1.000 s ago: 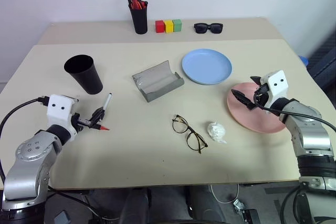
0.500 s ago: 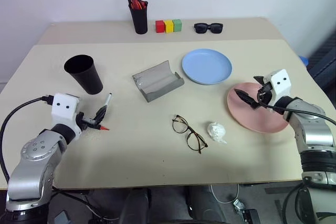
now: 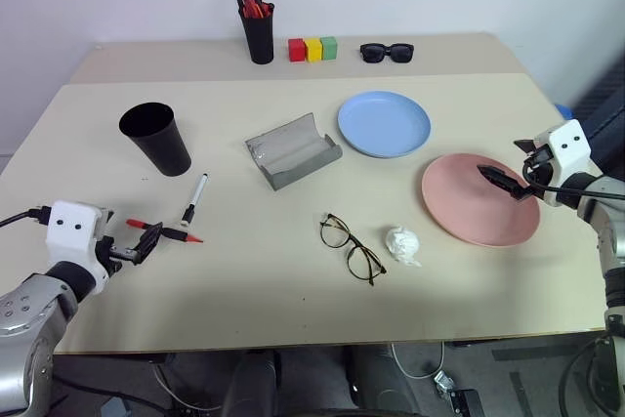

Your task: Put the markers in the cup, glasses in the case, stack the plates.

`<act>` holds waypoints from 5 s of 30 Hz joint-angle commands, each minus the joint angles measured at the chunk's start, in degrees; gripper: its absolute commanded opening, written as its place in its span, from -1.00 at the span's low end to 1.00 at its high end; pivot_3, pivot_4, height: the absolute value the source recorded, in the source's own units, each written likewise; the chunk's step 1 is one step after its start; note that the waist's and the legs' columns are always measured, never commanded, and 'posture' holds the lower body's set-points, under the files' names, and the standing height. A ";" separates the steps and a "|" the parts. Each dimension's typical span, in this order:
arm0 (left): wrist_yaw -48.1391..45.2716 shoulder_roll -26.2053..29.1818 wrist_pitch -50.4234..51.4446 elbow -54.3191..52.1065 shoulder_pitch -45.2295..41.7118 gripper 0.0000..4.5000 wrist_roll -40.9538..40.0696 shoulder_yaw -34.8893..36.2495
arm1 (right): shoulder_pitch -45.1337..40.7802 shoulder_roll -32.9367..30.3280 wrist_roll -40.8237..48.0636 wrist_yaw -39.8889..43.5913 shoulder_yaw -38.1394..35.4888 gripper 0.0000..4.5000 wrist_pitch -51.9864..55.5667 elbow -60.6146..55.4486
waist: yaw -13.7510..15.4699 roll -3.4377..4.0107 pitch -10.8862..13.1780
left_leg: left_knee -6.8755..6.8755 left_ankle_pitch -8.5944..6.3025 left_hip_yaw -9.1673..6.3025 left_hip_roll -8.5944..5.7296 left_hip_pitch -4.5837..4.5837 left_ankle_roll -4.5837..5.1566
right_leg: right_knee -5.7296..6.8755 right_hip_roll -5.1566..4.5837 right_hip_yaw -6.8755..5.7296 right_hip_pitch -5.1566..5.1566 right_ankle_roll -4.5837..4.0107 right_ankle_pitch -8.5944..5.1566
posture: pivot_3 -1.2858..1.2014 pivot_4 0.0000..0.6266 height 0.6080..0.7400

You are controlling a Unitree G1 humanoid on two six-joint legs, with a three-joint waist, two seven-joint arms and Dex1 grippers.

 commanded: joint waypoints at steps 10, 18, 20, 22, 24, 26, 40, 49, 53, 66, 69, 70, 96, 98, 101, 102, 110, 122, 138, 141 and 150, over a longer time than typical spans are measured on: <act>0.11 0.91 -2.90 -0.37 -1.51 0.97 0.50 -0.55 | -1.70 -2.44 1.69 4.05 -1.46 0.96 0.69 -1.52 | 0.01 0.00 0.00 | 0.03 0.00 0.03 0.00 0.00 0.00 | 0.00 -0.01 0.02 0.02 -0.01 0.01 | 0.03 -0.52 1.00; 0.04 1.79 -2.69 0.19 -5.89 0.97 0.69 -4.56 | -5.99 0.08 1.91 10.59 2.55 0.96 0.84 -1.71 | 0.03 0.00 0.00 | 0.03 0.00 0.03 0.00 0.02 0.00 | 0.00 0.00 0.02 0.03 0.01 0.02 | 0.03 -0.52 1.00; -0.07 1.88 -2.24 -0.52 -6.38 0.97 0.59 -5.54 | -6.06 0.80 2.47 11.39 2.98 0.96 1.83 -3.38 | 0.05 0.00 0.00 | 0.03 0.00 0.03 0.00 0.00 0.00 | -0.01 0.00 0.02 0.03 0.02 0.02 | 0.03 -0.52 1.00; -0.25 1.84 -1.88 -1.20 -6.46 0.97 0.19 -6.03 | -5.83 1.45 2.93 12.14 3.64 0.96 3.16 -5.49 | 0.07 0.00 0.00 | 0.02 0.00 0.03 0.00 -0.01 0.00 | -0.01 0.00 0.02 0.02 0.09 0.06 | 0.03 -0.52 1.00; -0.28 1.64 -2.07 -1.48 -5.98 0.97 0.19 -6.23 | -5.43 1.95 3.23 13.10 4.68 0.96 4.53 -7.77 | 0.07 0.00 0.00 | 0.01 0.00 0.03 0.00 -0.01 0.00 | -0.01 0.00 0.02 0.01 0.10 0.06 | 0.03 -0.52 1.00; -0.36 1.46 -2.60 -1.23 -5.49 0.97 0.42 -6.39 | -5.13 2.14 3.22 13.87 5.49 0.96 5.27 -9.35 | 0.05 0.00 0.00 | 0.01 0.00 0.03 0.00 -0.01 0.00 | 0.00 0.00 0.02 0.01 0.09 0.06 | 0.03 -0.52 1.00; 8.17 -1.72 6.50 -1.52 -12.25 0.97 3.17 -12.02 | -1.73 9.42 4.49 8.22 8.08 0.96 10.02 -25.91 | 0.04 0.00 0.00 | 0.09 0.00 0.00 -0.01 -0.02 0.00 | 0.02 0.00 0.02 0.04 0.24 0.14 | 0.03 -0.52 1.00; 18.73 -5.34 26.00 -7.12 -12.73 0.97 2.44 -1.87 | -0.15 12.82 6.13 7.28 11.17 0.96 13.67 -32.47 | 0.07 -0.01 0.00 | 0.16 0.00 -0.04 0.00 -0.02 0.00 | 0.11 0.03 0.01 0.02 0.26 0.15 | 0.03 -0.52 1.00; 28.42 -15.05 38.20 -10.46 -20.43 0.97 4.10 4.05 | -0.79 15.05 6.09 7.54 12.80 0.96 13.39 -31.25 | 0.32 -0.14 0.01 | 0.31 0.00 -0.12 -0.01 -0.04 0.00 | 0.12 0.04 -0.03 0.09 0.29 0.17 | 0.03 -0.52 1.00; 44.00 -33.27 56.34 -12.35 -37.64 0.97 19.01 6.50 | -2.97 19.92 5.32 9.93 16.54 0.96 9.44 -26.06 | 0.12 -0.29 0.03 | 0.42 -0.01 -0.17 -0.04 -0.04 -0.02 | 0.11 0.06 -0.05 0.17 0.43 0.25 | 0.03 -0.52 1.00; 44.37 -35.78 56.71 -9.10 -40.35 0.97 21.04 9.35 | -1.87 19.59 5.56 9.85 16.10 0.96 9.26 -26.78 | 0.17 -0.31 0.03 | 0.42 -0.01 -0.18 -0.05 -0.06 -0.03 | 0.08 0.06 -0.06 0.18 0.44 0.25 | 0.03 -0.52 1.00; 44.19 -35.33 56.71 -8.25 -40.39 0.86 21.49 8.83 | -1.47 19.51 5.85 9.85 15.99 0.99 9.61 -27.29 | 0.15 -0.31 0.03 | 0.41 -0.01 -0.18 -0.04 -0.06 -0.03 | 0.07 0.06 -0.06 0.19 0.44 0.25 | 0.03 -0.52 1.00; 30.95 -17.48 13.12 -6.84 -40.80 -0.98 23.24 -1.83 | 1.28 22.08 5.59 10.81 19.86 1.00 5.96 -32.56 | 0.69 -0.62 0.19 | 0.26 0.05 -0.16 -0.05 -0.10 -0.16 | 0.04 -0.01 -0.06 0.09 0.45 0.27 | 0.03 -0.52 1.00; 28.56 -15.27 8.43 -5.77 -41.32 -0.98 22.50 -3.51 | 0.87 23.35 5.96 9.96 19.80 1.00 5.90 -32.90 | 1.08 -0.61 0.19 | 0.29 0.05 -0.14 -0.09 -0.09 -0.17 | -0.08 -0.05 -0.05 0.19 0.45 0.27 | 0.03 -0.52 1.00; 27.74 -12.24 0.66 2.40 -44.99 -0.98 23.59 -7.21 | -1.07 27.22 6.89 6.46 19.34 1.00 6.41 -33.44 | 1.37 -0.62 0.19 | 0.30 0.05 -0.13 -0.09 -0.09 -0.16 | -0.06 -0.02 -0.05 0.15 0.44 0.27 | 0.03 -0.52 1.00; 27.99 -11.89 -2.09 5.96 -46.74 -0.98 23.64 -7.93 | -1.75 28.38 6.94 5.40 19.33 1.00 6.59 -33.49 | 1.39 -0.62 0.19 | 0.30 0.05 -0.14 -0.07 -0.08 -0.15 | 0.00 0.01 -0.05 0.13 0.44 0.28 | 0.03 -0.52 1.00; 29.61 -10.37 -22.04 29.66 -56.05 -0.98 23.87 -11.43 | -4.17 33.35 6.64 -0.89 20.15 1.00 8.33 -35.76 | 1.47 -0.62 0.19 | 0.19 0.05 -0.15 -0.05 -0.10 -0.14 | -0.02 0.02 -0.06 0.07 0.55 0.35 | 0.03 -0.52 1.00; 29.62 -12.01 -40.10 51.98 -59.51 -0.98 21.36 -13.12 | -1.94 36.10 8.10 -5.14 22.29 1.00 13.12 -42.93 | 1.51 -0.62 0.19 | 0.18 0.06 -0.15 -0.05 -0.13 -0.14 | 0.06 0.02 -0.07 -0.01 0.55 0.36 | 0.03 -0.52 1.00; 31.62 -12.99 -40.82 52.69 -58.39 0.99 18.79 -12.91 | -0.57 35.82 9.15 -4.28 24.02 1.00 14.38 -44.00 | 1.48 -0.62 0.19 | 0.20 0.06 -0.15 -0.05 -0.13 -0.13 | 0.09 0.03 -0.07 -0.01 0.56 0.36 | 0.03 -0.52 1.00; 31.25 -13.15 -38.58 47.48 -57.68 0.99 16.28 -11.84 | -0.44 35.66 9.10 -4.34 24.06 1.00 14.47 -44.15 | 1.44 -0.62 0.19 | 0.20 0.06 -0.15 -0.05 -0.13 -0.13 | 0.09 0.03 -0.07 -0.01 0.56 0.36 | 0.03 -0.52 1.00; 16.66 -5.25 -4.69 6.81 -43.03 0.99 -5.95 -12.52 | -0.09 31.38 8.77 -3.51 21.00 1.00 13.77 -42.37 | 1.01 -0.60 0.19 | 0.15 0.06 -0.16 -0.03 -0.12 -0.14 | 0.11 0.02 -0.06 -0.02 0.55 0.36 | 0.03 -0.52 1.00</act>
